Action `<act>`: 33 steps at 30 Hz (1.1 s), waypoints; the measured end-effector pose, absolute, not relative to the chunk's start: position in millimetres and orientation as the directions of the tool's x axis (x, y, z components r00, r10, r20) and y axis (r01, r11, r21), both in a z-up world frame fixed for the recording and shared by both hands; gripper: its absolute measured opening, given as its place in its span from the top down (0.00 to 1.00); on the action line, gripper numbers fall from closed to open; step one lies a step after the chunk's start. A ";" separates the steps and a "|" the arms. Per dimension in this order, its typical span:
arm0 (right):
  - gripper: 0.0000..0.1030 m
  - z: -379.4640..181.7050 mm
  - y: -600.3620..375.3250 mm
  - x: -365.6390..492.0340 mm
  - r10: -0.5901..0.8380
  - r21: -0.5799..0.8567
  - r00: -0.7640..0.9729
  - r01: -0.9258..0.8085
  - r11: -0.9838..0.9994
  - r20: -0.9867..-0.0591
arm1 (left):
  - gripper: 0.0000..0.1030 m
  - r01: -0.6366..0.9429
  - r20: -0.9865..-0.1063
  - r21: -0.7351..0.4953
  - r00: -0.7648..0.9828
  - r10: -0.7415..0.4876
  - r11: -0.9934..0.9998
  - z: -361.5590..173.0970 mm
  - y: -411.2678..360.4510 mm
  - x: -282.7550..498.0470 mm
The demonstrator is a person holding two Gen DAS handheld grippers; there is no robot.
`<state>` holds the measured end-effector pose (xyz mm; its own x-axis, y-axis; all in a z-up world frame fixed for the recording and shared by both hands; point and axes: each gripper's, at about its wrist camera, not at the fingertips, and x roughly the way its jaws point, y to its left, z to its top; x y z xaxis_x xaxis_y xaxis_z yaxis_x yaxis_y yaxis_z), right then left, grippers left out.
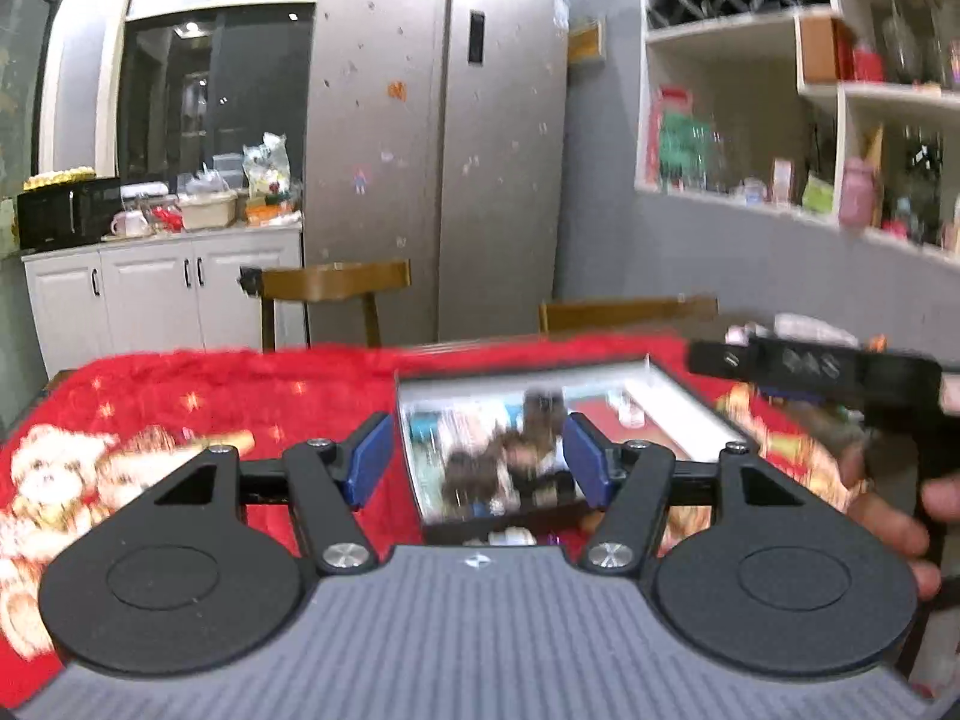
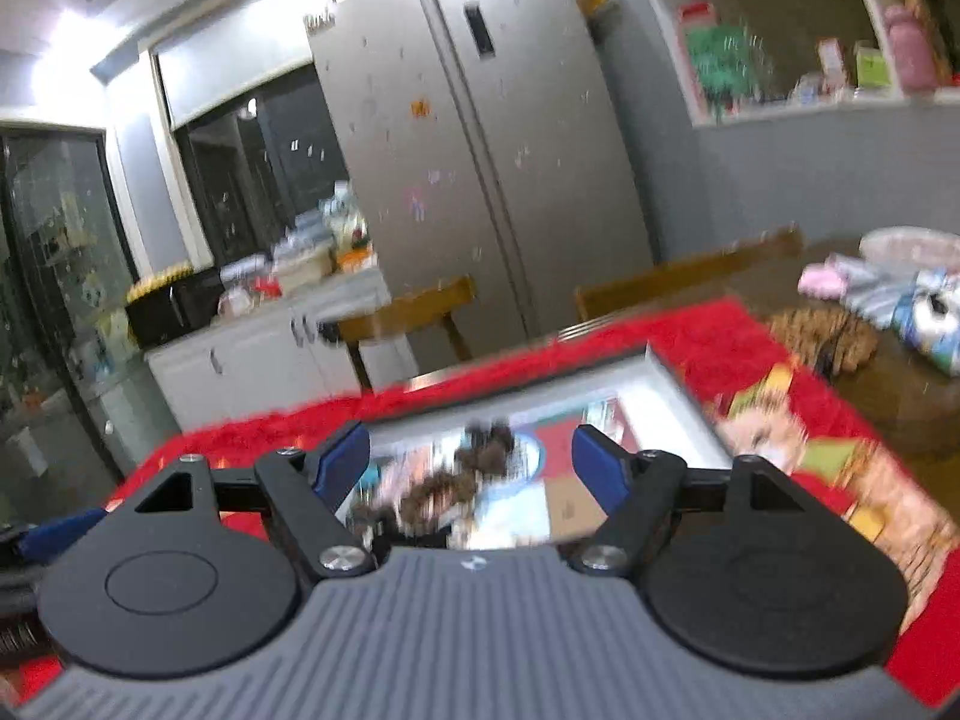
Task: Organize objects
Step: 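Withdraw both open grippers from the box toward the items on the quilt, then grasp the blue-white crocheted scrunchie with the left gripper while the right approaches a tan paper packet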
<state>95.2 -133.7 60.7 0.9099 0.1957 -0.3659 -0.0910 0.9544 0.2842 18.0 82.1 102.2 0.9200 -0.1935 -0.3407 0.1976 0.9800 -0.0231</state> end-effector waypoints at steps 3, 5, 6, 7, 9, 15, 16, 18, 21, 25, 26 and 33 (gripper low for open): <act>0.19 47.3 -133.3 98.7 0.172 0.256 0.908 -0.075 0.964 -0.383 | 0.34 0.196 -0.402 -0.025 0.896 -0.189 0.980 75.0 73.8 28.4; 0.19 39.5 -134.0 101.9 0.162 0.242 0.901 -0.067 0.968 -0.401 | 0.34 0.197 -0.443 -0.047 0.874 -0.197 0.979 57.3 73.8 43.6; 0.19 36.5 -135.0 105.1 0.160 0.243 0.898 -0.062 0.968 -0.409 | 0.34 0.205 -0.465 -0.066 0.859 -0.212 0.977 50.0 73.9 51.3; 0.19 32.7 -136.3 108.3 0.158 0.245 0.894 -0.056 0.968 -0.419 | 0.34 0.210 -0.490 -0.088 0.842 -0.226 0.974 42.7 74.7 58.7; 0.19 24.8 -137.9 114.6 0.153 0.251 0.882 -0.041 0.967 -0.446 | 0.34 0.189 -0.528 -0.135 0.817 -0.232 0.973 33.0 78.9 76.6; 0.21 0.8 -133.6 129.3 0.189 0.252 0.837 -0.064 0.966 -0.513 | 0.35 0.134 -0.604 -0.190 0.765 -0.223 0.973 7.5 82.1 123.3; 0.21 -2.0 -131.0 130.2 0.192 0.244 0.832 -0.071 0.967 -0.520 | 0.35 0.126 -0.613 -0.211 0.756 -0.232 0.969 2.8 85.0 127.9; 0.21 -4.9 -125.4 130.8 0.190 0.220 0.829 -0.082 0.972 -0.526 | 0.35 0.110 -0.633 -0.255 0.732 -0.252 0.961 -4.0 92.1 135.5; 0.21 -8.1 -119.2 130.8 0.166 0.180 0.834 -0.082 0.980 -0.525 | 0.35 0.121 -0.624 -0.271 0.733 -0.270 0.955 -9.6 94.4 138.4; 0.23 -10.2 -121.2 132.4 0.173 0.206 0.827 -0.071 0.976 -0.535 | 0.35 0.131 -0.613 -0.246 0.746 -0.259 0.960 -13.3 91.2 138.2; 0.23 -9.1 -120.5 132.1 0.178 0.201 0.829 -0.081 0.976 -0.530 | 0.35 0.129 -0.610 -0.246 0.750 -0.257 0.961 -13.8 90.9 138.7; 0.26 -11.9 -109.2 130.2 0.179 0.142 0.832 -0.122 0.982 -0.525 | 0.59 0.135 -0.596 -0.182 0.772 -0.218 0.974 -16.0 83.0 133.8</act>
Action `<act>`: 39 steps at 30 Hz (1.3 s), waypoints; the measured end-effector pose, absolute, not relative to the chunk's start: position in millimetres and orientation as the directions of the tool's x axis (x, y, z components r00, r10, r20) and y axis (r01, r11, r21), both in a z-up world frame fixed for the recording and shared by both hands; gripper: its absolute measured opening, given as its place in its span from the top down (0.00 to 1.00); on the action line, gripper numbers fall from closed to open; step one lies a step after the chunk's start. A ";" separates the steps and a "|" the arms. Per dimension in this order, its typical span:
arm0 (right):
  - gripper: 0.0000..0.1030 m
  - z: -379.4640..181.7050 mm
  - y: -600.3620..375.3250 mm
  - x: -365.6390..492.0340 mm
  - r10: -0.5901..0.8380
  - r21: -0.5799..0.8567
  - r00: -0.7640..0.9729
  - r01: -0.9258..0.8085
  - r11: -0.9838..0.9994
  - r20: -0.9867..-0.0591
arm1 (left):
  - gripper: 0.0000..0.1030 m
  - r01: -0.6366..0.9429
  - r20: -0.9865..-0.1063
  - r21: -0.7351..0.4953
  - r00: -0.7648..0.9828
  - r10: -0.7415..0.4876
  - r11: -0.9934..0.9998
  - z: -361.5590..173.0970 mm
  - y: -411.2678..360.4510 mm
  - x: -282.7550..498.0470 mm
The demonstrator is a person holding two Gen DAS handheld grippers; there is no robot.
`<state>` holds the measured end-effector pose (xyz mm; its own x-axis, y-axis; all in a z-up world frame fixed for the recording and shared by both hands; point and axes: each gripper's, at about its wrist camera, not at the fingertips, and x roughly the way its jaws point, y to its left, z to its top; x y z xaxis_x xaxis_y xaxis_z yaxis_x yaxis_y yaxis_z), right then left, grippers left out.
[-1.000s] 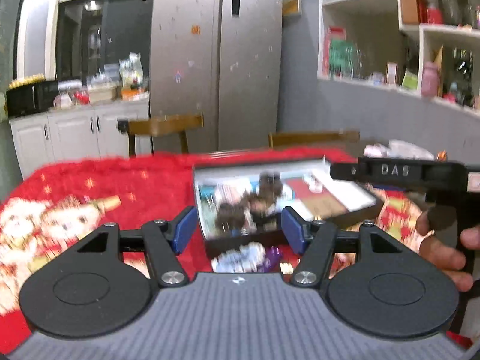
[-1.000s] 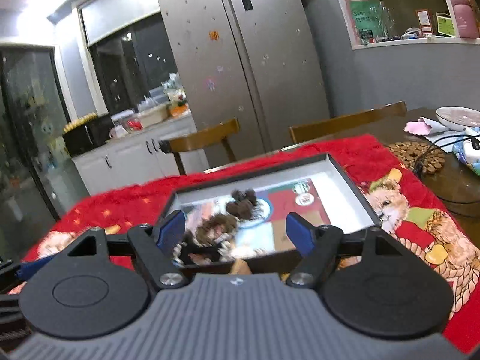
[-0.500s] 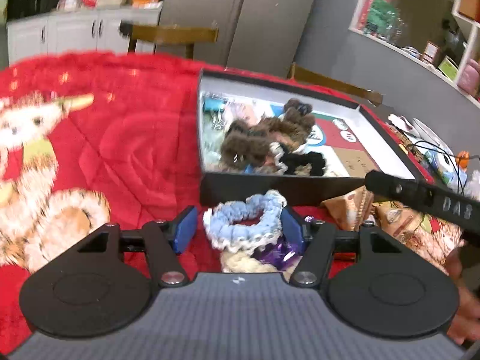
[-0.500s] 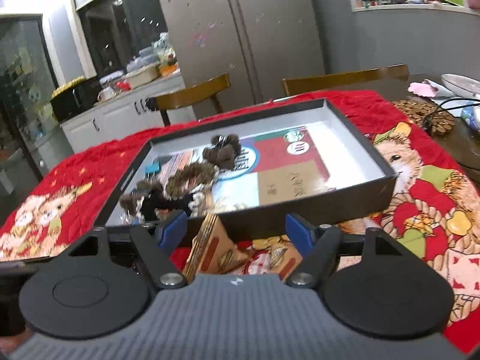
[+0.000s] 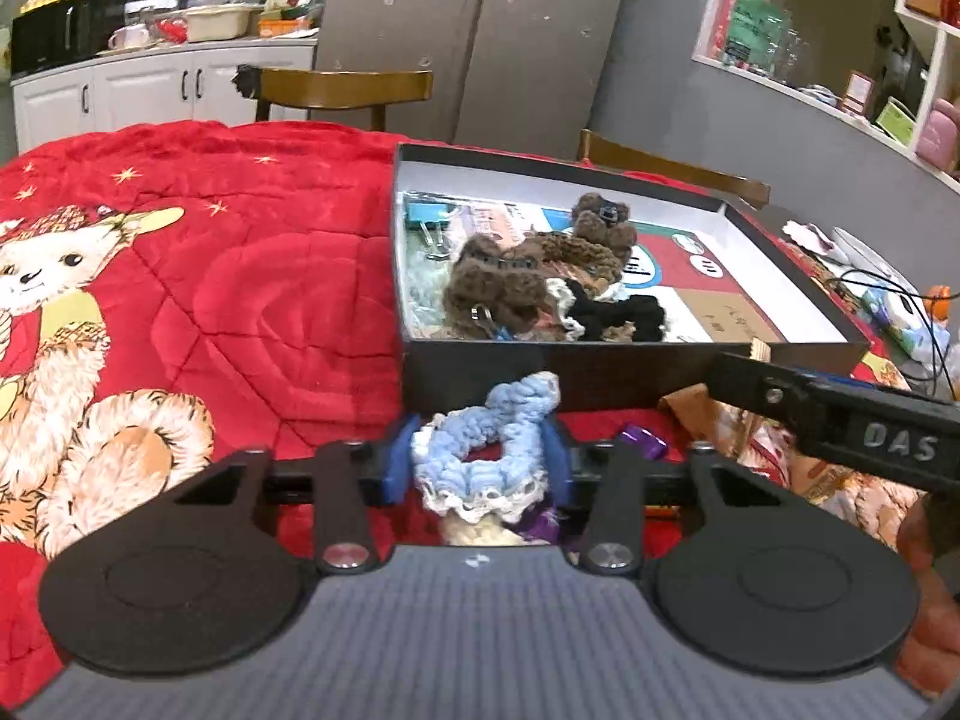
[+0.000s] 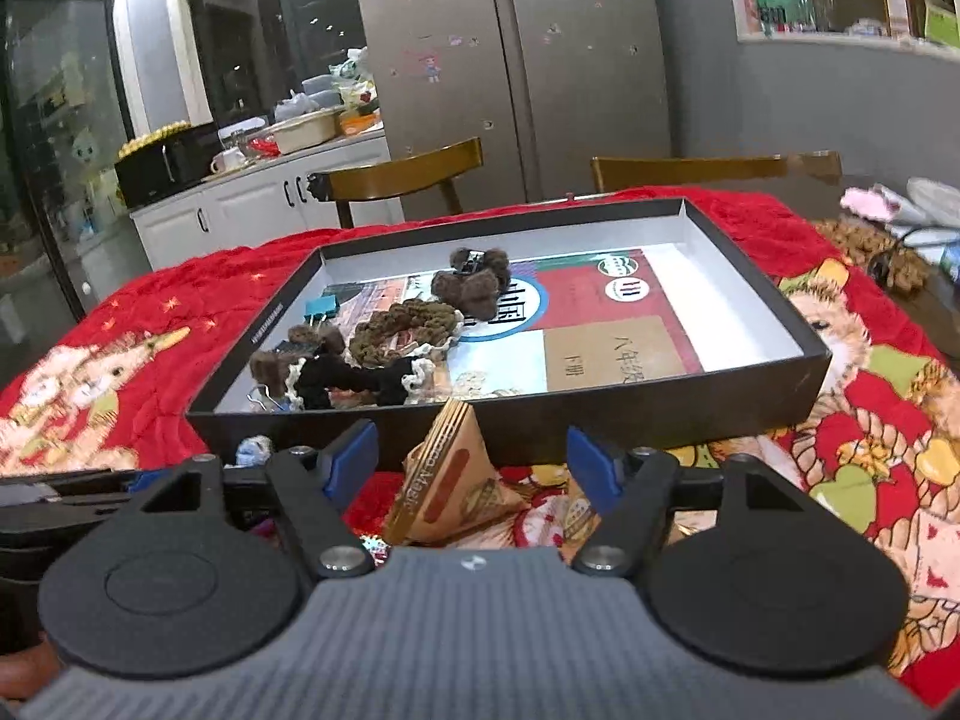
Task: Organize objects
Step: 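Grasp the blue-white crocheted scrunchie with the left gripper while the right approaches a tan paper packet, then close the right gripper on the tan folded paper packet while the left holds the scrunchie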
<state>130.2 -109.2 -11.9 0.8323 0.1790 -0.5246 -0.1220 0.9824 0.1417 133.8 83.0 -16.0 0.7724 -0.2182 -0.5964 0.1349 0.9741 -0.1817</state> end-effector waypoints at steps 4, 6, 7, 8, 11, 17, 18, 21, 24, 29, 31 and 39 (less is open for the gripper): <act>0.34 -13.0 -104.7 129.7 0.157 0.096 0.840 -0.125 0.987 -0.519 | 0.69 0.120 -0.590 -0.200 0.778 -0.217 0.973 -16.9 86.1 132.0; 0.35 -11.9 -106.4 128.3 0.173 0.116 0.841 -0.132 0.984 -0.513 | 0.71 0.115 -0.583 -0.203 0.784 -0.215 0.972 -16.6 88.1 129.7; 0.35 -11.9 -106.3 127.8 0.178 0.117 0.841 -0.138 0.984 -0.510 | 0.72 0.109 -0.579 -0.201 0.788 -0.208 0.973 -16.4 88.5 128.3; 0.35 -12.5 -105.1 127.1 0.177 0.106 0.843 -0.143 0.984 -0.508 | 0.73 0.103 -0.572 -0.194 0.796 -0.198 0.976 -15.8 88.4 126.2; 0.35 -14.0 -101.6 123.5 0.186 0.090 0.852 -0.163 0.982 -0.489 | 0.73 0.084 -0.544 -0.149 0.825 -0.152 0.985 -13.8 85.7 118.0; 0.35 -12.7 -93.7 116.0 0.235 0.078 0.856 -0.225 0.971 -0.461 | 0.74 0.055 -0.488 -0.108 0.867 -0.101 0.993 -9.5 84.9 107.2; 0.35 -13.8 -90.0 115.6 0.215 0.045 0.861 -0.219 0.975 -0.461 | 0.74 0.049 -0.487 -0.103 0.869 -0.093 0.993 -9.4 85.0 106.8; 0.39 -15.6 -90.2 120.0 0.208 0.041 0.851 -0.215 0.976 -0.483 | 0.74 0.045 -0.490 -0.099 0.867 -0.088 0.994 -10.0 84.7 107.6; 0.37 -16.0 -98.5 128.0 0.161 0.031 0.838 -0.170 0.985 -0.521 | 0.74 0.039 -0.492 -0.100 0.866 -0.083 0.994 -10.2 85.4 108.0; 0.47 -21.4 -100.9 125.2 0.165 0.057 0.845 -0.159 0.986 -0.508 | 0.74 0.026 -0.502 -0.108 0.862 -0.077 0.994 -11.1 88.5 108.4; 0.51 -23.5 -96.1 123.8 0.181 0.044 0.841 -0.185 0.982 -0.510 | 0.74 0.025 -0.504 -0.108 0.860 -0.077 0.994 -11.2 88.3 108.6; 0.56 -25.7 -97.6 131.3 0.165 0.041 0.823 -0.170 0.985 -0.543 | 0.74 0.026 -0.501 -0.096 0.862 -0.071 0.995 -11.8 85.6 107.6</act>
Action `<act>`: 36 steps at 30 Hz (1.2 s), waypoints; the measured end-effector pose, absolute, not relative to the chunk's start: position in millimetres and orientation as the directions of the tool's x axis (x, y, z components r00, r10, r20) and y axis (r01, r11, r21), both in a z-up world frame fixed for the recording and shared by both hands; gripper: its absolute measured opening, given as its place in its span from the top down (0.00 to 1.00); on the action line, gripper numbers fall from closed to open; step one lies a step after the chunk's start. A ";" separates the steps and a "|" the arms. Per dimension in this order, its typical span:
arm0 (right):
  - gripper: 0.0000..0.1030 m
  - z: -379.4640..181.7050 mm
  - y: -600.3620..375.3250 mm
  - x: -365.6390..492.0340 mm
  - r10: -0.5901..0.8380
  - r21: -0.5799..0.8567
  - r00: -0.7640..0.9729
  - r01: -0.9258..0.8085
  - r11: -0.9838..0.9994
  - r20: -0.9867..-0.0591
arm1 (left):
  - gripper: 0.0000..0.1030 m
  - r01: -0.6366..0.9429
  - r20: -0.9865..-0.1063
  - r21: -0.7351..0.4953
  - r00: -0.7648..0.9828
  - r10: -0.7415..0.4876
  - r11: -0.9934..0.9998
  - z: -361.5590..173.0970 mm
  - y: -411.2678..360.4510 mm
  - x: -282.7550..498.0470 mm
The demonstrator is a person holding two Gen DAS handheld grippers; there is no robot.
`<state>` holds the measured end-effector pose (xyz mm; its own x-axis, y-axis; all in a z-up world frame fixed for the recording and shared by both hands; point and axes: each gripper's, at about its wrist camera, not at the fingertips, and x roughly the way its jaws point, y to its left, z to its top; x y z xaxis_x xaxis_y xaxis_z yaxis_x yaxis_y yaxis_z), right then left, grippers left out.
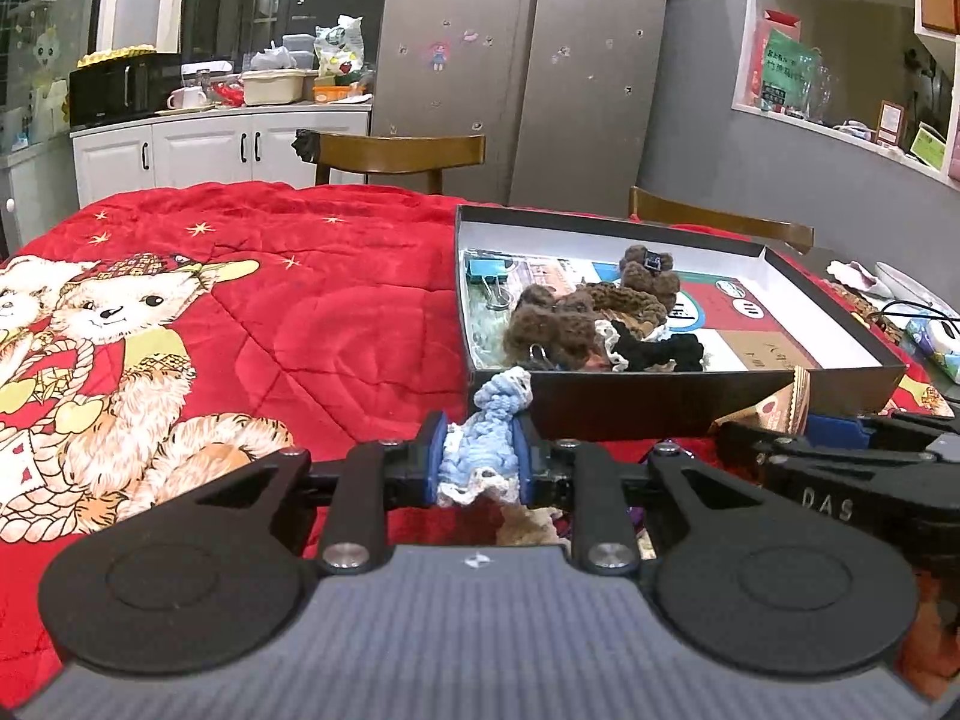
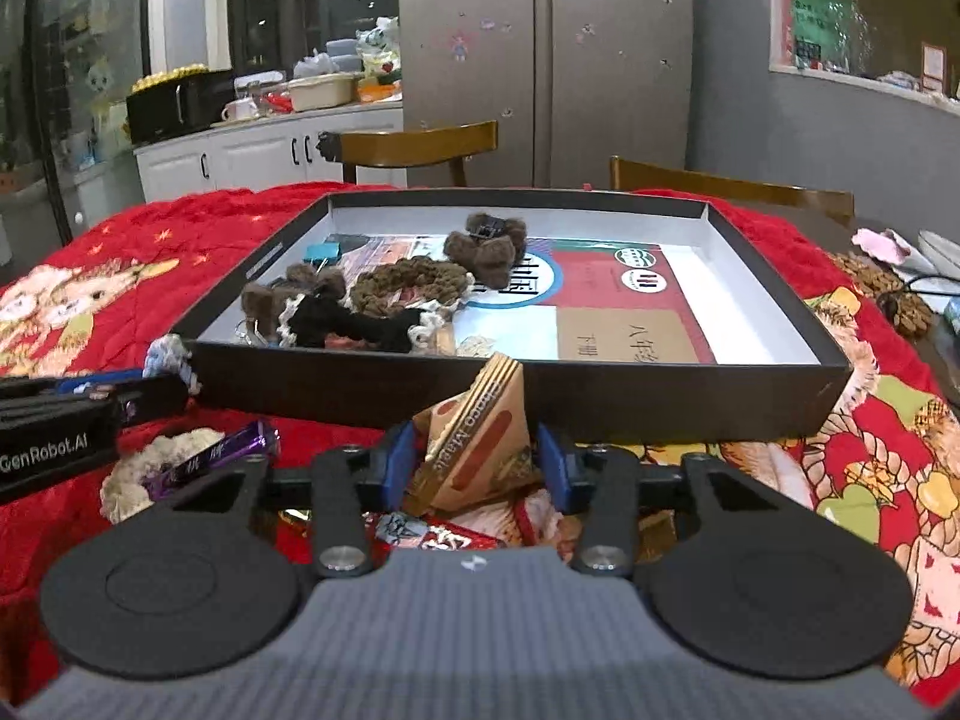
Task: Organize objects
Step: 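Close the right gripper on the tan folded paper packet while the left holds the scrunchie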
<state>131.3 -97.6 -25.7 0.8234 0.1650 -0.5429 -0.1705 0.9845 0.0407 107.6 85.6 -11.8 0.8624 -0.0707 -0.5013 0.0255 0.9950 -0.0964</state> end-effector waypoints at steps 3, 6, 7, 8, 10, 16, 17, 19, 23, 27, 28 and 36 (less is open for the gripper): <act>0.59 -25.7 -100.2 130.4 0.172 0.055 0.827 -0.170 0.984 -0.535 | 0.74 0.024 -0.500 -0.097 0.863 -0.070 0.995 -11.4 85.7 107.1; 0.61 -24.9 -103.2 129.9 0.182 0.074 0.830 -0.169 0.983 -0.527 | 0.74 0.021 -0.498 -0.104 0.864 -0.070 0.994 -11.2 87.3 107.1; 0.61 -24.6 -105.1 129.3 0.186 0.086 0.832 -0.166 0.982 -0.522 | 0.74 0.020 -0.497 -0.104 0.865 -0.069 0.994 -11.1 87.2 106.7; 0.62 -24.0 -106.7 128.9 0.191 0.097 0.834 -0.164 0.982 -0.518 | 0.74 0.020 -0.496 -0.102 0.866 -0.068 0.995 -11.0 86.9 106.7; 0.62 -23.0 -110.6 127.6 0.202 0.125 0.839 -0.160 0.979 -0.506 | 0.74 0.016 -0.489 -0.096 0.870 -0.061 0.995 -10.6 86.5 105.5; 0.62 -17.8 -117.5 120.4 0.223 0.183 0.864 -0.155 0.971 -0.452 | 0.74 0.013 -0.477 -0.090 0.877 -0.055 0.996 -9.8 86.5 102.8; 0.62 -16.7 -118.1 119.2 0.228 0.189 0.868 -0.158 0.969 -0.442 | 0.74 0.013 -0.476 -0.091 0.878 -0.055 0.996 -9.7 86.6 102.8; 0.62 -15.4 -118.4 117.4 0.231 0.194 0.874 -0.161 0.968 -0.427 | 0.74 0.008 -0.475 -0.087 0.879 -0.049 0.996 -9.6 86.2 102.7; 0.62 -15.2 -118.8 116.4 0.221 0.196 0.883 -0.150 0.969 -0.415 | 0.74 0.005 -0.465 -0.072 0.885 -0.037 0.997 -8.9 83.7 100.9; 0.62 -15.3 -123.1 115.2 0.220 0.222 0.888 -0.138 0.965 -0.404 | 0.74 0.002 -0.470 -0.075 0.882 -0.037 0.997 -9.2 84.5 101.2; 0.62 -15.3 -123.7 114.9 0.218 0.226 0.890 -0.135 0.965 -0.401 | 0.74 -0.001 -0.472 -0.079 0.881 -0.036 0.997 -9.1 85.1 101.4; 0.62 -10.5 -128.3 111.6 0.222 0.243 0.906 -0.138 0.960 -0.361 | 0.74 -0.016 -0.457 -0.076 0.889 -0.021 0.997 -8.0 85.5 98.5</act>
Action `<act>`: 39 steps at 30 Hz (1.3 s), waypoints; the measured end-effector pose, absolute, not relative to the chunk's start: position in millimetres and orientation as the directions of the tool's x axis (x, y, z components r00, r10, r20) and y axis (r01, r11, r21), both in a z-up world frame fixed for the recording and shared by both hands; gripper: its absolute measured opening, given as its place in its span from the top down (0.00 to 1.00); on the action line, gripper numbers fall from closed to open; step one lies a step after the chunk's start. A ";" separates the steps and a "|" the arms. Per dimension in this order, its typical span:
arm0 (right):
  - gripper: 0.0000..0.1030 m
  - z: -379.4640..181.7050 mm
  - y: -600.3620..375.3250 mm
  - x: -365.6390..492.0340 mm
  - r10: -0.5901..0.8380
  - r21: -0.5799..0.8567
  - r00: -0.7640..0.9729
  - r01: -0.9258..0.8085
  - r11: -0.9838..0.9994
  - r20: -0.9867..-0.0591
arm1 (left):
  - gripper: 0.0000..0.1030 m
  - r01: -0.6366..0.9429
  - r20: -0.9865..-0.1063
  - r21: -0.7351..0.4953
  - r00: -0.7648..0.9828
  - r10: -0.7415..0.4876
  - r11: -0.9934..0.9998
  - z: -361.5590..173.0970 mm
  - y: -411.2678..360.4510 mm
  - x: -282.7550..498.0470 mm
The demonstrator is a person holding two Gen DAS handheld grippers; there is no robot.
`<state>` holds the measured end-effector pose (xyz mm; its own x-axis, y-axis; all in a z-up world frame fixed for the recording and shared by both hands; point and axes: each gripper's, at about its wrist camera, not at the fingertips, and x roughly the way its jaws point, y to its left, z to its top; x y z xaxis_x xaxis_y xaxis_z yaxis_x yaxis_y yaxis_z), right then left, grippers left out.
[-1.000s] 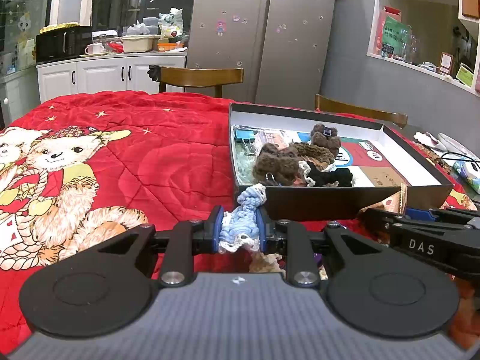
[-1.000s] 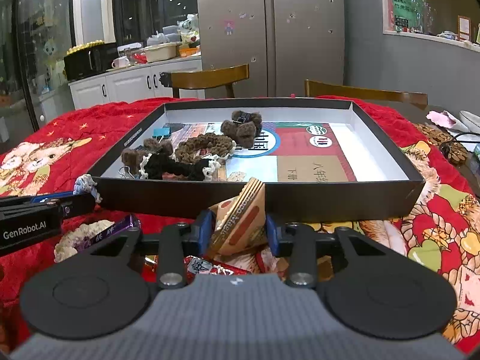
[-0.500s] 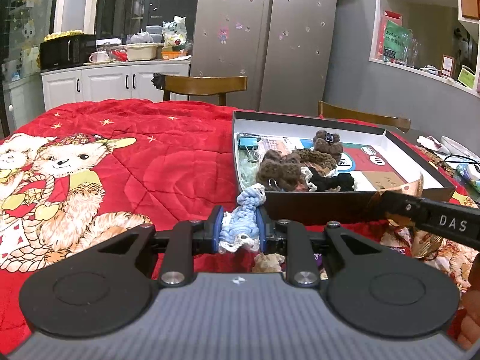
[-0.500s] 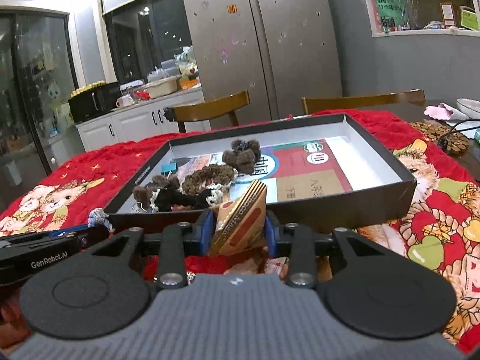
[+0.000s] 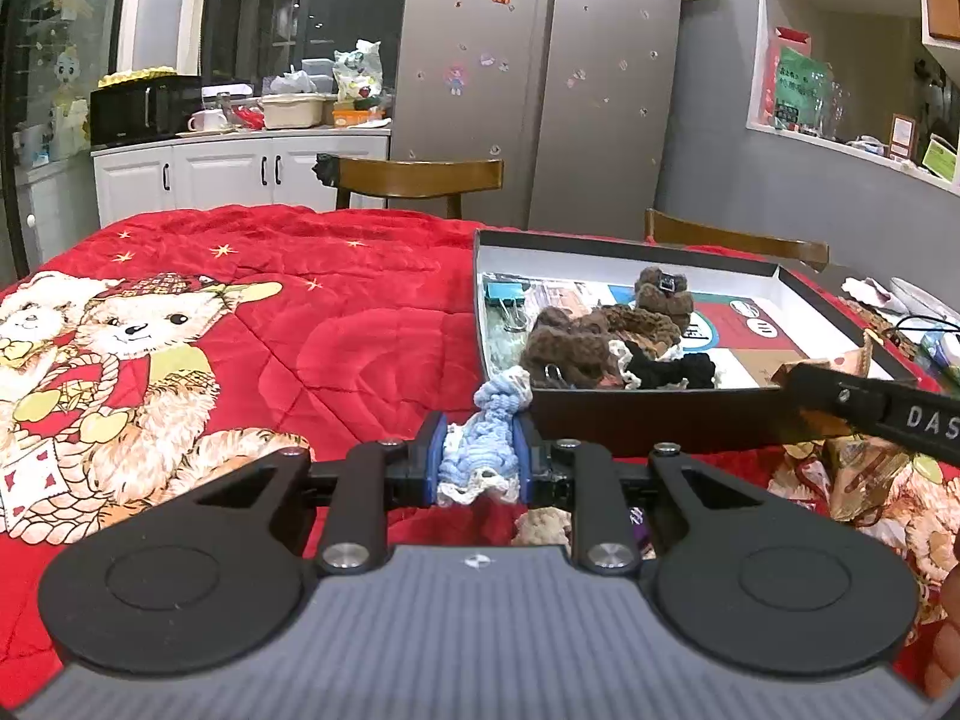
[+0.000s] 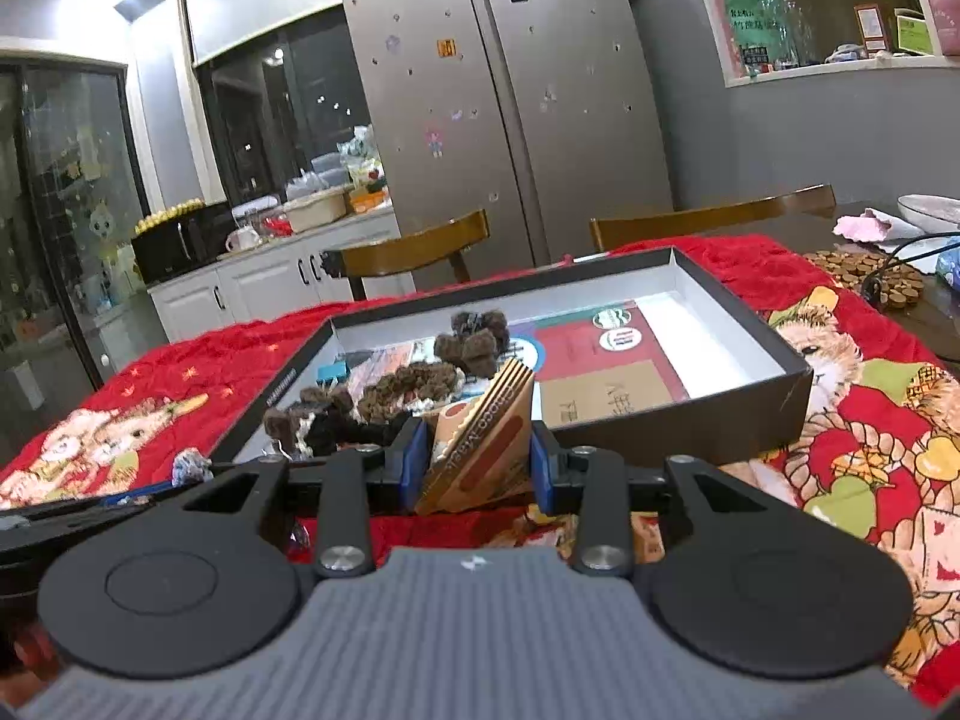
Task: Organize objects
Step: 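Close the right gripper on the tan folded paper packet while the left holds the scrunchie, then lift the scrunchie with the left gripper while the right lifts the paper packet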
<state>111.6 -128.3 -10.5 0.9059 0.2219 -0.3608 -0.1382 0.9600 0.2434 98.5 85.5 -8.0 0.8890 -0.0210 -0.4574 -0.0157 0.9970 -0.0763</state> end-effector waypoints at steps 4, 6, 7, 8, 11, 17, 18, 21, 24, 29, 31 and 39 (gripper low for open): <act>0.62 -7.6 -131.4 111.4 0.227 0.261 0.906 -0.137 0.955 -0.356 | 0.74 -0.026 -0.444 -0.072 0.896 -0.008 0.997 -6.6 85.8 96.7; 0.62 -5.5 -133.8 112.4 0.248 0.282 0.901 -0.149 0.948 -0.356 | 0.74 -0.030 -0.435 -0.069 0.901 -0.003 0.997 -5.6 86.0 95.6; 0.62 -3.2 -135.7 113.3 0.260 0.292 0.898 -0.159 0.943 -0.354 | 0.74 -0.030 -0.432 -0.070 0.902 -0.003 0.997 -4.9 86.6 95.7; 0.62 0.0 -138.3 114.0 0.277 0.304 0.895 -0.171 0.937 -0.349 | 0.74 -0.033 -0.431 -0.071 0.902 -0.001 0.997 -4.2 87.4 95.7; 0.62 12.6 -150.2 117.3 0.345 0.360 0.879 -0.221 0.906 -0.328 | 0.74 -0.044 -0.429 -0.069 0.903 0.011 0.997 0.2 88.9 96.3; 0.62 39.1 -170.6 114.6 0.384 0.413 0.875 -0.246 0.877 -0.293 | 0.74 -0.067 -0.379 -0.057 0.924 0.041 0.996 27.4 87.3 88.7; 0.62 43.4 -173.1 115.5 0.387 0.419 0.874 -0.246 0.874 -0.295 | 0.74 -0.059 -0.367 -0.060 0.930 0.033 0.996 33.5 86.9 86.1; 0.62 55.6 -181.6 118.6 0.407 0.442 0.866 -0.256 0.860 -0.291 | 0.74 -0.034 -0.337 -0.071 0.941 0.008 0.997 55.9 86.5 80.0; 0.62 70.1 -188.0 121.2 0.415 0.446 0.864 -0.263 0.856 -0.287 | 0.74 -0.010 -0.324 -0.100 0.946 -0.023 0.995 79.5 86.2 80.3; 0.62 91.4 -195.5 125.8 0.401 0.437 0.877 -0.261 0.861 -0.264 | 0.74 0.038 -0.321 -0.136 0.944 -0.080 0.990 115.4 73.6 93.4; 0.62 96.8 -199.6 129.4 0.385 0.436 0.887 -0.251 0.864 -0.254 | 0.74 0.073 -0.326 -0.175 0.937 -0.128 0.982 125.6 67.8 101.6; 0.62 96.5 -212.8 151.8 0.280 0.401 0.929 -0.167 0.901 -0.243 | 0.74 0.219 -0.363 -0.275 0.878 -0.312 0.936 129.6 12.9 142.3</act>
